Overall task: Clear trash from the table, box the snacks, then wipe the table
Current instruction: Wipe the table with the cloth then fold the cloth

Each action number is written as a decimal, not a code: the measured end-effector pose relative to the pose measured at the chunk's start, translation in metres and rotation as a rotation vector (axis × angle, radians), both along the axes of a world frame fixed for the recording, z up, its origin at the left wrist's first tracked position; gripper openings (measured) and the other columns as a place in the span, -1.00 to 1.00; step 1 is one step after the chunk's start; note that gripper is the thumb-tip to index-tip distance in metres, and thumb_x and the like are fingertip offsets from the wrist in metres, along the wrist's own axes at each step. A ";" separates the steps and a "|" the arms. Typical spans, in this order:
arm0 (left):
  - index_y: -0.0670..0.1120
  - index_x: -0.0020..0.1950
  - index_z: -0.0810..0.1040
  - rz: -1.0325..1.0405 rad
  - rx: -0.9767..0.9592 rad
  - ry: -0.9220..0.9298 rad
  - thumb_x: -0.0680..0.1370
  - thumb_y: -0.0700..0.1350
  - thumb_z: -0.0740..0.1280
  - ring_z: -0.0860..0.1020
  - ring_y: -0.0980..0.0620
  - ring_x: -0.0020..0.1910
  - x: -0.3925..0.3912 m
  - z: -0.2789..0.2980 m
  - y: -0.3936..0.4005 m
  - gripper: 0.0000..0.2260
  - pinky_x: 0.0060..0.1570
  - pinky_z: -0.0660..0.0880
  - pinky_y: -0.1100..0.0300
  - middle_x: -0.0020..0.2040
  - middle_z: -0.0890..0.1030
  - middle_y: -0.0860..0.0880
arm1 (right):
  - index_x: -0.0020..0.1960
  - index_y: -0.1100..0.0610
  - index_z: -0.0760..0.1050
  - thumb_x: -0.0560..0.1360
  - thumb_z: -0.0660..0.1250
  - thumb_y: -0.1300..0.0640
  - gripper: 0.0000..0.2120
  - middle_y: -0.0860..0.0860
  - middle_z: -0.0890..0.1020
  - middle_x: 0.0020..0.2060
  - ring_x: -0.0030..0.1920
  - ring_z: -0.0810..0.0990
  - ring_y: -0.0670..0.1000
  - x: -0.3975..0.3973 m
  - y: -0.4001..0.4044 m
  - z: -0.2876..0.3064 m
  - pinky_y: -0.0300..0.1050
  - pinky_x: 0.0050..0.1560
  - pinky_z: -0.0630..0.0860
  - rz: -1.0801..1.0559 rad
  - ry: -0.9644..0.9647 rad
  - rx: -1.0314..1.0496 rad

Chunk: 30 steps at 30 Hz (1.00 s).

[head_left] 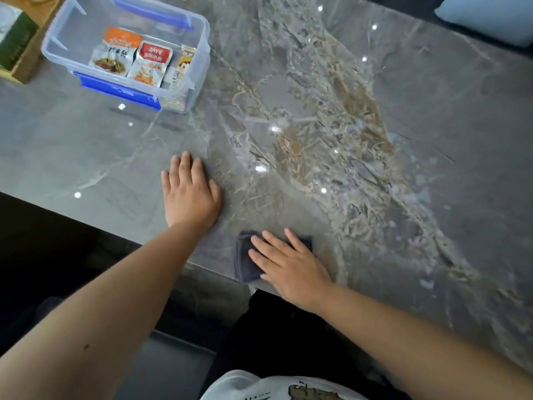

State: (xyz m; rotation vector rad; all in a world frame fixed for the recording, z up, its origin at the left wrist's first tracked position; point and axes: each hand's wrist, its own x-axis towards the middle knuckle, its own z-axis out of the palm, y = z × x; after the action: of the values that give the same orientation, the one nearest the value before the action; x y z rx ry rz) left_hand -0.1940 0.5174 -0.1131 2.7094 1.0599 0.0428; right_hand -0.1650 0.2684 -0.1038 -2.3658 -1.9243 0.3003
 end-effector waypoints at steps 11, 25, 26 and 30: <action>-0.16 0.46 0.27 -0.176 -0.084 -0.078 0.54 0.01 0.10 0.05 -0.15 0.53 0.059 0.003 -0.046 -0.49 0.48 -0.07 -0.15 0.54 0.19 -0.17 | -0.15 0.07 0.52 0.58 0.18 0.07 -0.80 -0.09 0.60 -0.24 -0.22 0.53 -0.17 0.107 0.012 0.047 -0.20 -0.15 0.43 -1.112 1.189 0.569; -0.10 0.47 0.24 -0.149 0.050 -0.013 0.56 0.05 0.06 0.04 -0.10 0.53 0.065 -0.015 -0.054 -0.50 0.48 -0.07 -0.13 0.54 0.20 -0.12 | 0.46 0.04 0.16 0.59 -0.05 -0.07 -0.53 0.13 0.19 0.49 0.45 0.17 0.16 0.352 0.069 -0.010 0.15 0.40 0.10 -0.776 -0.019 0.030; -0.10 0.47 0.24 -0.149 0.054 -0.015 0.56 0.05 0.07 0.05 -0.10 0.53 0.066 -0.016 -0.054 -0.50 0.48 -0.06 -0.14 0.53 0.21 -0.12 | 0.49 0.02 0.10 0.60 -0.07 -0.09 -0.52 0.11 0.11 0.51 0.48 0.09 0.13 0.350 0.069 -0.011 0.17 0.42 0.03 -0.733 -0.052 0.003; -0.11 0.47 0.24 -0.157 0.046 -0.007 0.56 0.05 0.08 0.05 -0.11 0.53 0.066 -0.013 -0.055 -0.49 0.48 -0.05 -0.15 0.53 0.21 -0.12 | 0.50 0.05 0.02 0.61 -0.08 -0.07 -0.51 0.09 0.04 0.53 0.50 -0.01 0.11 0.308 0.056 -0.008 0.21 0.44 -0.03 -0.505 -0.048 -0.079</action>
State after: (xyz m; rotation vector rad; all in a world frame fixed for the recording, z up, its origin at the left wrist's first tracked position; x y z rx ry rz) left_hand -0.1279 0.4628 -0.1256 2.8226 0.8516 0.0506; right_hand 0.1428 0.3242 -0.1117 -2.8186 -1.2786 0.2845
